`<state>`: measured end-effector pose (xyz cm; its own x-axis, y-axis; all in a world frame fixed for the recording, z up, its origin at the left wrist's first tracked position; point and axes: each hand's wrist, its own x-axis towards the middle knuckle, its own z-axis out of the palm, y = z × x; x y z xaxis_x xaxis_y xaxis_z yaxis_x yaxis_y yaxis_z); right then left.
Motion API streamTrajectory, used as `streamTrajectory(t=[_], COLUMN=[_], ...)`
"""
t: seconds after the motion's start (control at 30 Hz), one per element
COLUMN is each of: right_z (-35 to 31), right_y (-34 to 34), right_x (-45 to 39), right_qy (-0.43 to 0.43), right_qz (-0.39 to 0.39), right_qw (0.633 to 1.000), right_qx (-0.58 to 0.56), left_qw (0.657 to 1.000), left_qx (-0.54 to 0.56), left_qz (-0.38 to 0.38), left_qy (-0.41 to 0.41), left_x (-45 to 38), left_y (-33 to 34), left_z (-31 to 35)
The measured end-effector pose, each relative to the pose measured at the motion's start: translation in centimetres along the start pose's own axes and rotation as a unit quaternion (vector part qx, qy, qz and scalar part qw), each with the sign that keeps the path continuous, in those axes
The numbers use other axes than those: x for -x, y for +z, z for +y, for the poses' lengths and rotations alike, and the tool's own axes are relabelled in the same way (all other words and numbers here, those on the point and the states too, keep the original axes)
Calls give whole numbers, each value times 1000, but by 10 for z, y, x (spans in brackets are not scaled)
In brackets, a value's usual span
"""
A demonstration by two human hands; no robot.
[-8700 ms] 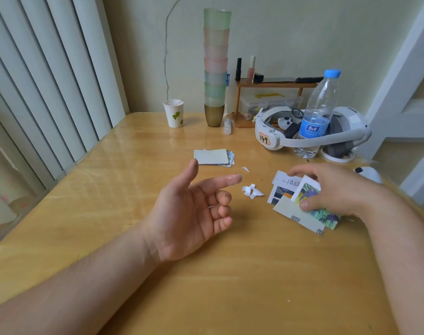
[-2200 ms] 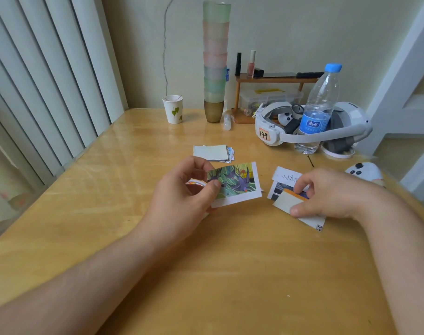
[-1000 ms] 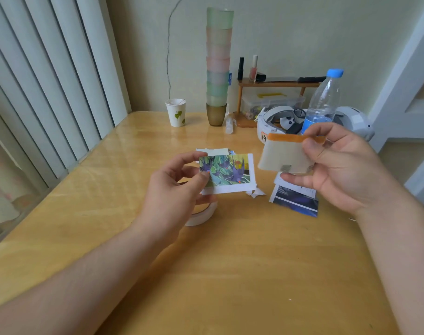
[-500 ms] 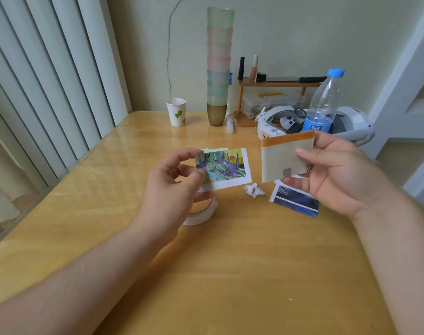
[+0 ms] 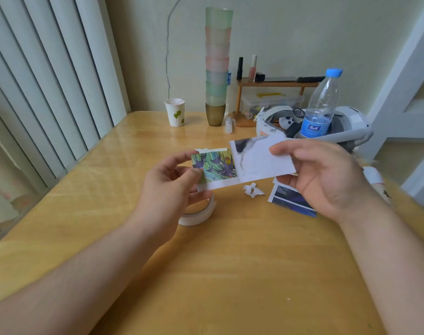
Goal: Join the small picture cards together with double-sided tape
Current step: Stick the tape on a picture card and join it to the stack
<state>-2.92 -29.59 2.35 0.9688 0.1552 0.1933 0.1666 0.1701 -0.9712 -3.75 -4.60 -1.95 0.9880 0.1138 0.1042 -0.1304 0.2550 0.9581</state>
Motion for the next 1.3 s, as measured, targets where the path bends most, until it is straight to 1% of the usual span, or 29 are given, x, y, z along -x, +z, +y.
streamTrajectory(t=[0.07, 0.13, 0.2, 0.3, 0.4, 0.53, 0.67, 0.8, 1.03, 1.3], right_z=[6, 12, 17, 24, 24, 22, 25, 25, 22, 20], right_y=[7, 12, 16, 19, 17, 11, 18, 26, 29, 34], right_x=[0, -2, -4, -8, -10, -9, -6, -3, -2, -2], right_qy=[-23, -36, -9, 66, 111, 133, 152, 160, 159, 143], right_qz=[33, 54, 62, 81, 76, 45, 32, 23, 52, 103], right_qw=[999, 997, 998, 993, 987, 988, 987, 987, 986, 984], right_qx=[36, 43, 13, -48, -84, -57, -31, -8, 11, 3], left_qw=[1000, 1000, 1000, 1000, 1000, 999, 999, 998, 998, 997], left_qx=[8, 12, 16, 5, -13, -25, -37, -53, -56, -67], left_qz=[-6, -9, -11, -14, -13, -23, -34, -36, -41, -35], left_qy=[-10, -18, -23, -17, -1, 0, 3, 5, -4, 0], left_x=[0, 1, 2, 5, 6, 6, 8, 10, 11, 11], left_y=[1, 1, 1, 2, 3, 2, 3, 4, 5, 4], left_z=[0, -1, 0, 1, 2, 3, 3, 5, 5, 3])
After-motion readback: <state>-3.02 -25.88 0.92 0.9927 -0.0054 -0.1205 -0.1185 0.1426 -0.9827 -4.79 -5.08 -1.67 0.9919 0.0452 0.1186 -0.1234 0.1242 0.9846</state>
